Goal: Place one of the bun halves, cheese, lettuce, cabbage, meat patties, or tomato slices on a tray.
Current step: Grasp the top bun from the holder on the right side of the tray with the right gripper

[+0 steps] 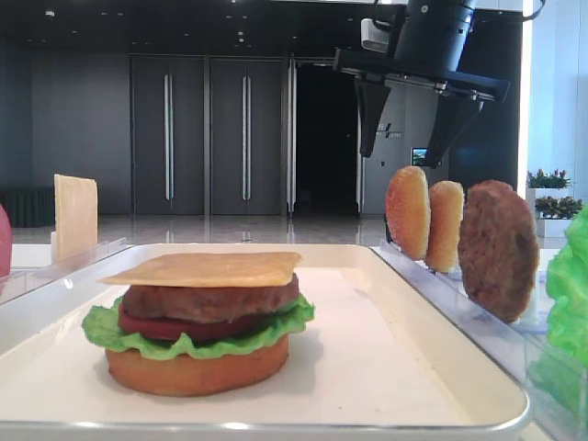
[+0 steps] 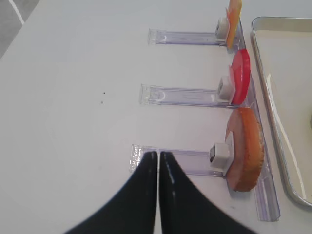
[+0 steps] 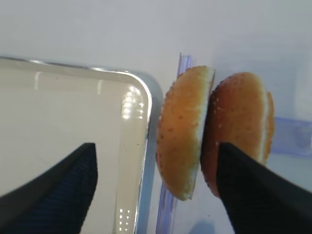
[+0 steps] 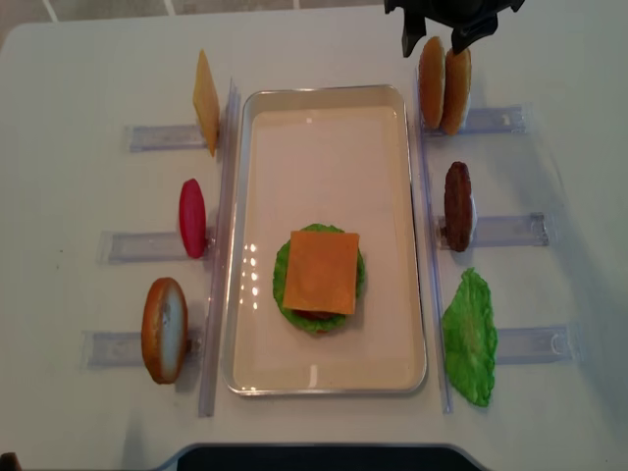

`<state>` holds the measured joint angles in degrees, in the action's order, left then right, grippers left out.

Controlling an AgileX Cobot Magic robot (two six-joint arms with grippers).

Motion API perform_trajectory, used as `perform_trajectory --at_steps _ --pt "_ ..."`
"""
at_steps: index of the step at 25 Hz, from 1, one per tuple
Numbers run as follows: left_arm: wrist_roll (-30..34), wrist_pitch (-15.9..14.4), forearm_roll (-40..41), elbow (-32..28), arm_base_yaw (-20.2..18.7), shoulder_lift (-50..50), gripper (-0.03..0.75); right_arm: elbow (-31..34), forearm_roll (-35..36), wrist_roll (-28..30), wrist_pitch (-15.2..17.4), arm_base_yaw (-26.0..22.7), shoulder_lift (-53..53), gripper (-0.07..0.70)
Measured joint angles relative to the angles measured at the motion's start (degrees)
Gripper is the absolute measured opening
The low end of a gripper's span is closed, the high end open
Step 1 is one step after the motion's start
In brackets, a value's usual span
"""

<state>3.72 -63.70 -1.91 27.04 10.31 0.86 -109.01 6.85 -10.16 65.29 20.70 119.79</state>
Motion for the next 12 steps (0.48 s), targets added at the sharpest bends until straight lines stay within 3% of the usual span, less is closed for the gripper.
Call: perform_trajectory --at_steps 12 --pt "0.00 0.00 0.00 0.00 0.00 0.00 0.000 0.00 -0.13 -0.75 -0.16 0.00 0.45 0.499"
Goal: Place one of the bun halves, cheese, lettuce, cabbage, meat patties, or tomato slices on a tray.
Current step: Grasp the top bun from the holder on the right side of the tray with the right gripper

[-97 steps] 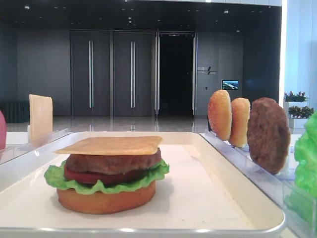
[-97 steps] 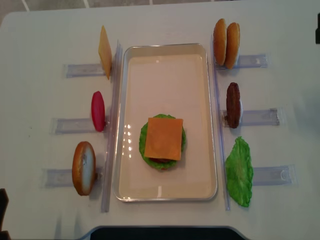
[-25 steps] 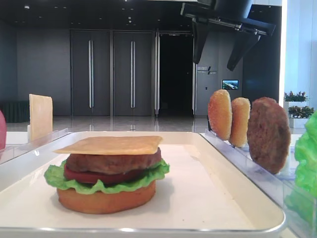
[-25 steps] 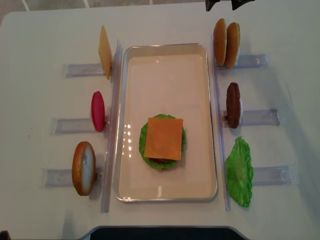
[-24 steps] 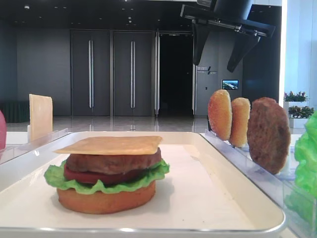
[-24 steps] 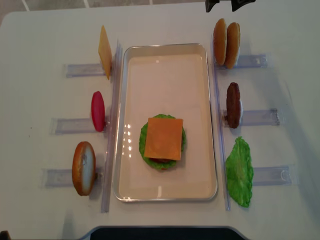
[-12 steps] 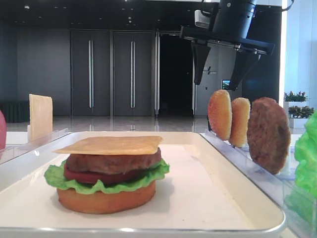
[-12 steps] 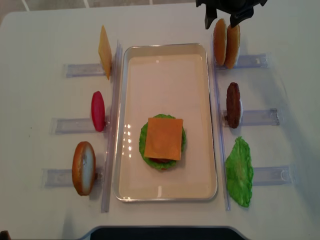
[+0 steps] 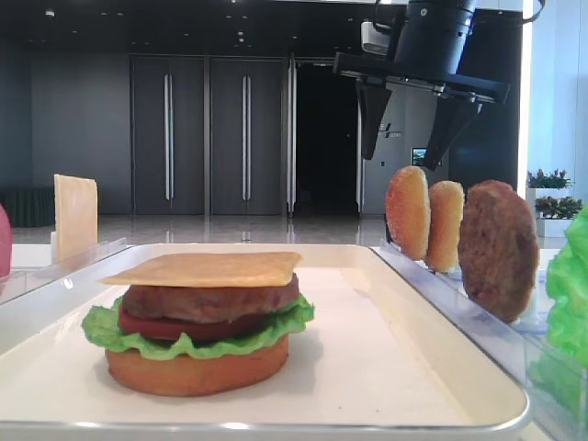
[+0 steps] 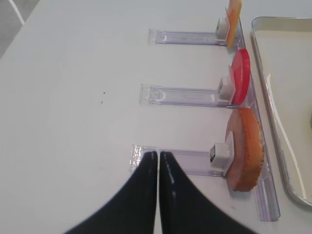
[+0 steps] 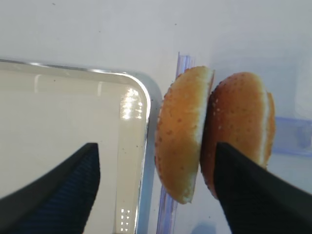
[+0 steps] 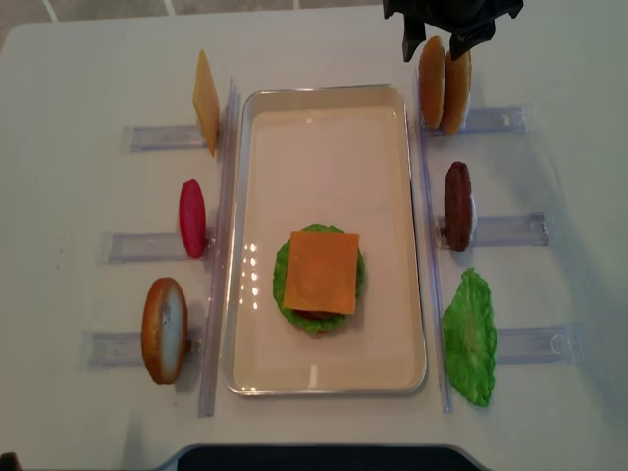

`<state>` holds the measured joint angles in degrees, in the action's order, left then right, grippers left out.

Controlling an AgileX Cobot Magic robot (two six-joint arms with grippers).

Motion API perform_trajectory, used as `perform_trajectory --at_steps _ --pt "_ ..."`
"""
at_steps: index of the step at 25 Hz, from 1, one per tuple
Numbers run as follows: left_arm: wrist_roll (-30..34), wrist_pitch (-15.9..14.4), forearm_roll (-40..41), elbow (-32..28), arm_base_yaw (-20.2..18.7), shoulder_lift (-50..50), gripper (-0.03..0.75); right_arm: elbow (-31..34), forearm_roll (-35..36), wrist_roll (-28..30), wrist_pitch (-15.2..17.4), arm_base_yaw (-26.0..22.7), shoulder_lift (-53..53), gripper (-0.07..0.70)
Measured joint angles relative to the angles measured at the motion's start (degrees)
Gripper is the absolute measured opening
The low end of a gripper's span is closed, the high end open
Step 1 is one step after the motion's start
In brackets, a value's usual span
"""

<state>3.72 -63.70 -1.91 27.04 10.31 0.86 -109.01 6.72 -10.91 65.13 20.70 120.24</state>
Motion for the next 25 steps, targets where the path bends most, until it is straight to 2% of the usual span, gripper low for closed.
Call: perform_trajectory --at_steps 25 --pt "0.00 0.00 0.00 0.00 0.00 0.00 0.000 0.00 0.00 -0.06 0.00 0.00 0.07 0.493"
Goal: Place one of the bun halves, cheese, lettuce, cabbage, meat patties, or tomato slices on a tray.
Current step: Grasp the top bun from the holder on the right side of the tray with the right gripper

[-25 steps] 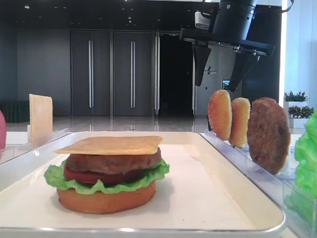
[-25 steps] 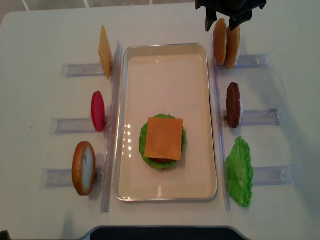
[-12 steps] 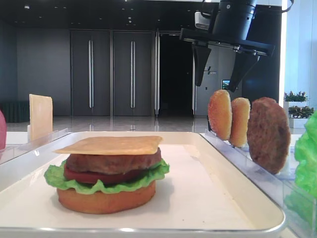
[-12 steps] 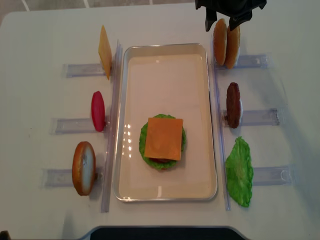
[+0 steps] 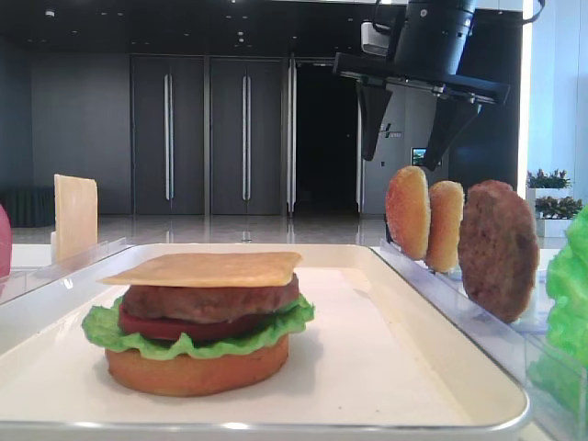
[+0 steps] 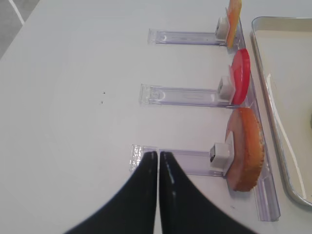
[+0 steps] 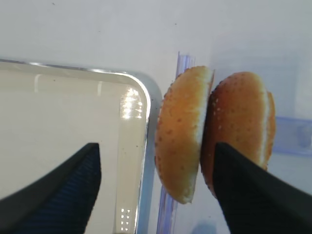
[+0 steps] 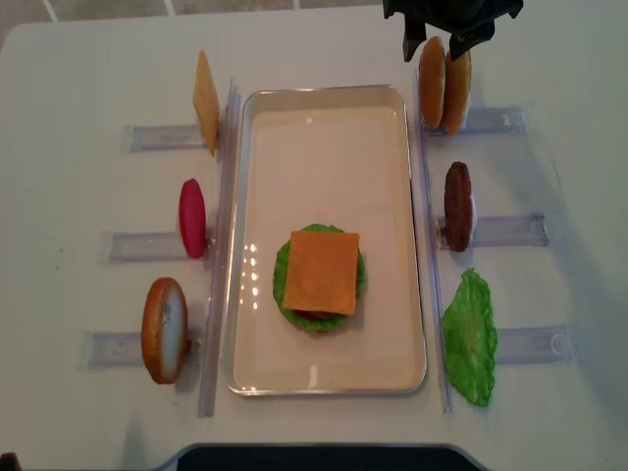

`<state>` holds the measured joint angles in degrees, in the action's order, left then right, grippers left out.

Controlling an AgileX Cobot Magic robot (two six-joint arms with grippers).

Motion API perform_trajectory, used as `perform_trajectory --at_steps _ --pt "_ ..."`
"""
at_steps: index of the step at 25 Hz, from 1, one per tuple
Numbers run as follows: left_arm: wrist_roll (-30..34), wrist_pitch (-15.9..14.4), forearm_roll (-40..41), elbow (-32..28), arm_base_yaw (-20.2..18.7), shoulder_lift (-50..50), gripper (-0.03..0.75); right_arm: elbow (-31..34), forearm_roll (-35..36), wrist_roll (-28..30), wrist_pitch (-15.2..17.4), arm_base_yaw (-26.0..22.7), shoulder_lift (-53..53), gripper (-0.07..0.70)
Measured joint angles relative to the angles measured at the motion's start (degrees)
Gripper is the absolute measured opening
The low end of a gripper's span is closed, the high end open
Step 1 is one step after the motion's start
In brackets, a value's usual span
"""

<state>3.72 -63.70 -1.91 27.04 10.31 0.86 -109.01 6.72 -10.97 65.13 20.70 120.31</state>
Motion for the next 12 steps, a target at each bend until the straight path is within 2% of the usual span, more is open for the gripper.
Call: perform_trajectory --at_steps 7,12 --pt "0.00 0.00 0.00 0.00 0.00 0.00 0.000 0.00 0.70 0.00 1.61 0.00 2.35 0.484" --pt "0.00 0.00 0.00 0.00 0.00 0.00 0.000 0.00 0.75 -0.04 0.33 0.00 2.43 0.436"
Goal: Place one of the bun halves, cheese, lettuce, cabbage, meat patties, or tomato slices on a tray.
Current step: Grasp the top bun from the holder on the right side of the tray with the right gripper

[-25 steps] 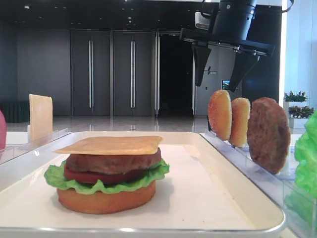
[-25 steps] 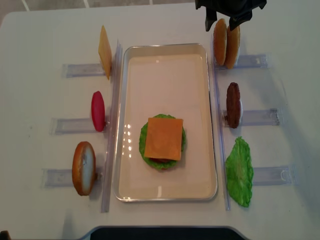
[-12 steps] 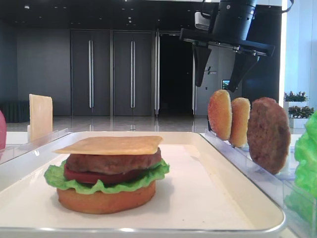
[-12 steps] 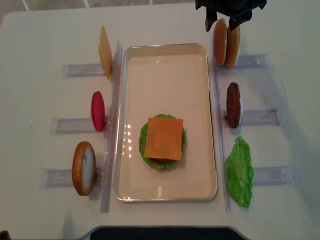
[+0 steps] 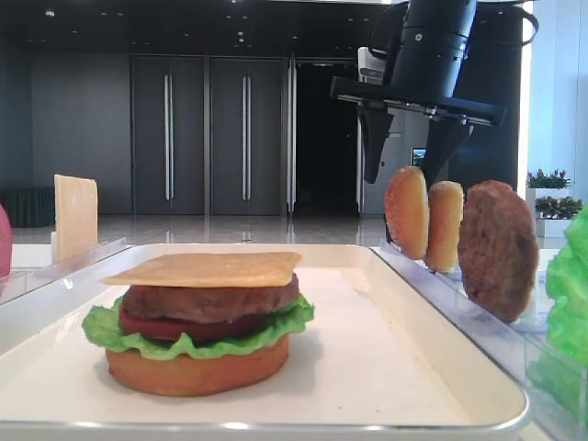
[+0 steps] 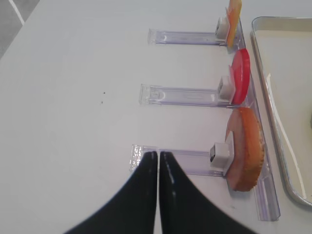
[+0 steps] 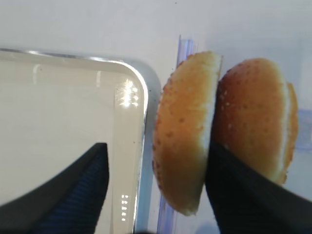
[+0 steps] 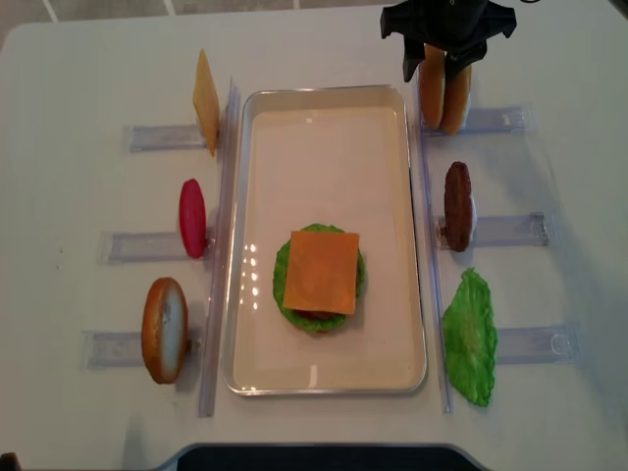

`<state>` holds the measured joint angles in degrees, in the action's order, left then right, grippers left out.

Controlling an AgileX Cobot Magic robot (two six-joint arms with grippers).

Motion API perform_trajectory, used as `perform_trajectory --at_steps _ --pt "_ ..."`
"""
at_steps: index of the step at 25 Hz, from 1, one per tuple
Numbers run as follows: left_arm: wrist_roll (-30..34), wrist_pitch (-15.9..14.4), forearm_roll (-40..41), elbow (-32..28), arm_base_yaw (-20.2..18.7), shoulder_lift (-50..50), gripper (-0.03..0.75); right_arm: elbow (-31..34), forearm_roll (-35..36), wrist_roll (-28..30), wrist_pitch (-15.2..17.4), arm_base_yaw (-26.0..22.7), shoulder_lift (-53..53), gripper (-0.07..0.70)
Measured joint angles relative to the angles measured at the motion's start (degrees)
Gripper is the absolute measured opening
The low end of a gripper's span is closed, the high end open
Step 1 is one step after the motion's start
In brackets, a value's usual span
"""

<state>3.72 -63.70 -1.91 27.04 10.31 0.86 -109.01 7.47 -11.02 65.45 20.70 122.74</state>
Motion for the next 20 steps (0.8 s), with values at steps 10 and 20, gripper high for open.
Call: perform_trajectory --at_steps 10,20 --pt "0.00 0.00 0.00 0.00 0.00 0.00 0.000 0.00 -1.82 0.00 -1.66 0.00 0.00 0.262" --pt "0.00 0.00 0.00 0.00 0.00 0.00 0.000 0.00 -4.44 -0.25 -1.39 0.36 0.00 0.212"
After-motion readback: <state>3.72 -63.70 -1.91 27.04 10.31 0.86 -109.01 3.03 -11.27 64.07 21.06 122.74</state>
